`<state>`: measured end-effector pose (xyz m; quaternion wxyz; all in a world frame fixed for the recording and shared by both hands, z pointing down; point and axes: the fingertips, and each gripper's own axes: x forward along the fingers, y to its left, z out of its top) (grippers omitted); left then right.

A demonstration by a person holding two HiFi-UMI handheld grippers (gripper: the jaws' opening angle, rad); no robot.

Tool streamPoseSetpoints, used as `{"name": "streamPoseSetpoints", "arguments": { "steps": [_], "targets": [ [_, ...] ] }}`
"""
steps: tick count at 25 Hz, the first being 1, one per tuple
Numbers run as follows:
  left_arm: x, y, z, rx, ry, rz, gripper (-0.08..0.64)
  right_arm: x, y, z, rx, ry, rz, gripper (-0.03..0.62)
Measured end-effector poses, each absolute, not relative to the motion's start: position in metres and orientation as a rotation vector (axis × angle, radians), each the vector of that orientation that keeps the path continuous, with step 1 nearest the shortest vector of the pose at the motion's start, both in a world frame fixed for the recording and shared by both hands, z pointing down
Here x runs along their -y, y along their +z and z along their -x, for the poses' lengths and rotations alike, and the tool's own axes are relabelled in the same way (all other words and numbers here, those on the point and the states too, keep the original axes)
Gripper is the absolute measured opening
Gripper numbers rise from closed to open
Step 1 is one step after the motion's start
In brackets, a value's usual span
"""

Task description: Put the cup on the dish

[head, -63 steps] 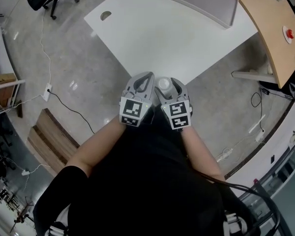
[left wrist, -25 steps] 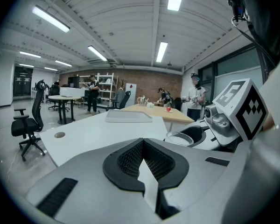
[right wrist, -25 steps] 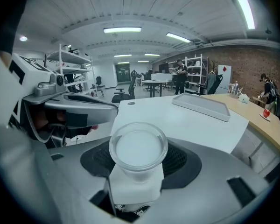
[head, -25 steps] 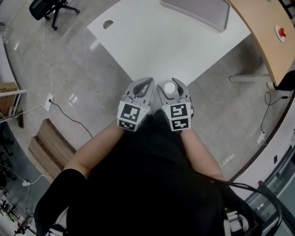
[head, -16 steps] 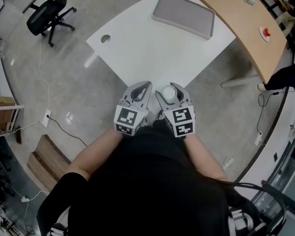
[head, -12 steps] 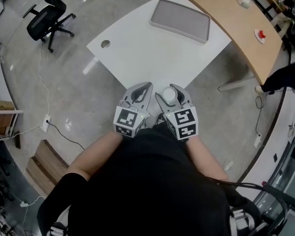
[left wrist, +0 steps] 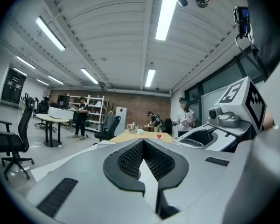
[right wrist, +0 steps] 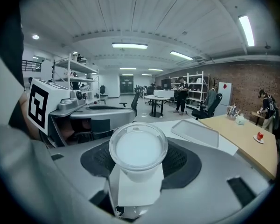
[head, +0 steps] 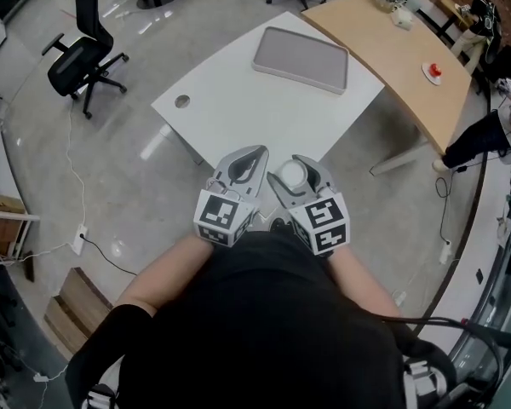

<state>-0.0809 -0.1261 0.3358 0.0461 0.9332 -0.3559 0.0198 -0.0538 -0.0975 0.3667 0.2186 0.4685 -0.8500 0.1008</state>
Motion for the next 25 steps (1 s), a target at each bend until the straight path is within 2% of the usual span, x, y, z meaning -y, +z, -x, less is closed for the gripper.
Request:
{"name": "streamPoseSetpoints", "arguments": {
  "steps": [25],
  "targets": [
    [0.153, 0.329, 0.048, 1.125, 0.126, -2.865, 0.006, 0.121, 0.345, 0.011, 2.313, 0.255, -1.335, 0.25]
  ]
}}
